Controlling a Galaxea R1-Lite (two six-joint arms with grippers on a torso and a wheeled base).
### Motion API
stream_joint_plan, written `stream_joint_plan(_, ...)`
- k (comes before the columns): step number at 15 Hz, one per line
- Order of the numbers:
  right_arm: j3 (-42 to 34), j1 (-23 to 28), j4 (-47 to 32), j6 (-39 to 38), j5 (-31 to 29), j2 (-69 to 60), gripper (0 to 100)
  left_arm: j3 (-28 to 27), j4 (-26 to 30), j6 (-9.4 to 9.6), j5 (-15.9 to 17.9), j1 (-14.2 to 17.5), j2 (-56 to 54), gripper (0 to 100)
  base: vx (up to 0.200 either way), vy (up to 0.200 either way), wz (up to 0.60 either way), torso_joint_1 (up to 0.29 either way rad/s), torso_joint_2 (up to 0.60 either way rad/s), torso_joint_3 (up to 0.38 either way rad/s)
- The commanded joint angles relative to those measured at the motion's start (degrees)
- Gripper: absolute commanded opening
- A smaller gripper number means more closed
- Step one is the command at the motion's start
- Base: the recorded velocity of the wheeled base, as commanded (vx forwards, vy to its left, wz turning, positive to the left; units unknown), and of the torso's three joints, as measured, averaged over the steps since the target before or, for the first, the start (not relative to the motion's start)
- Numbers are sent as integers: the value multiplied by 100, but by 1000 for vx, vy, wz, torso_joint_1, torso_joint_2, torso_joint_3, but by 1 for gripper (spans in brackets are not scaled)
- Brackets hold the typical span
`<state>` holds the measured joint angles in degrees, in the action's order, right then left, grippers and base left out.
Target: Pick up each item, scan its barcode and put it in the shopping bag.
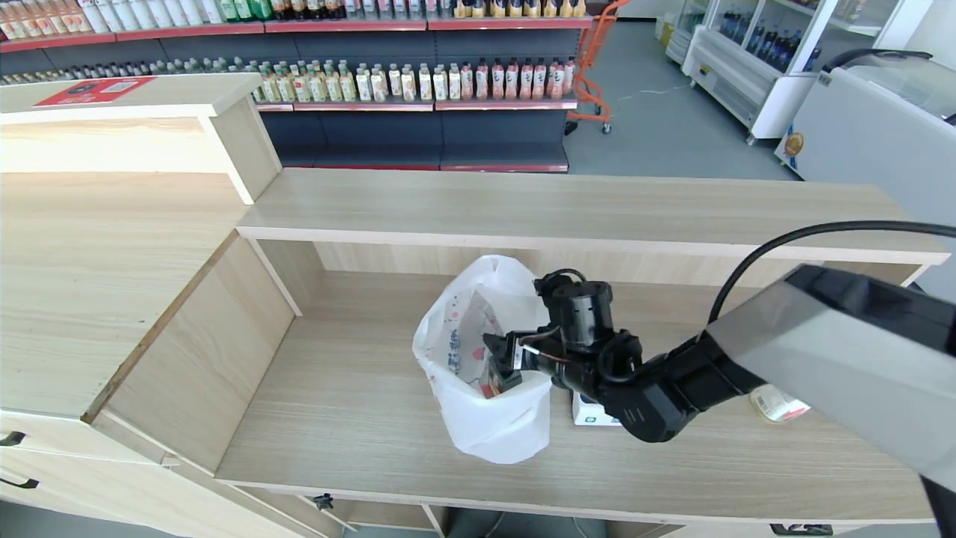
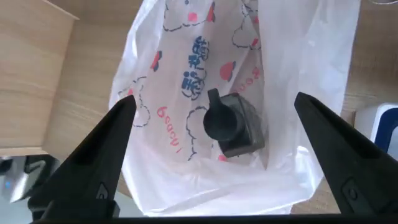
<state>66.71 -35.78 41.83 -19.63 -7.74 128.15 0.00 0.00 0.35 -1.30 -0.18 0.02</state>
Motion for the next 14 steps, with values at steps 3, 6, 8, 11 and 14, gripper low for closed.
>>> stream_joint_plan(3,-1292,352,-1739,-1606,168,-3156,100,0,0,0,-10,1,-2,100,0,0,0,0,0,0)
stream_joint_plan(6,-2056,1187,-2398,-41,-368,-4210,100,0,0,0,-1,1,-2,100,0,0,0,0,0,0)
stream_joint_plan(8,-2373,1337,-2390,-24,-386,-4544,100,0,0,0,-1,1,6,100,0,0,0,0,0,0)
stream_joint_plan(11,-3085,1389,-2381,-76,-351,-5089,100,0,0,-9,-1,1,-2,100,0,0,0,0,0,0)
stream_joint_plan(14,-3164,1389,-2381,-155,-351,-5230,100,-9,0,0,-1,1,6,100,0,-133,0,2,0,-2)
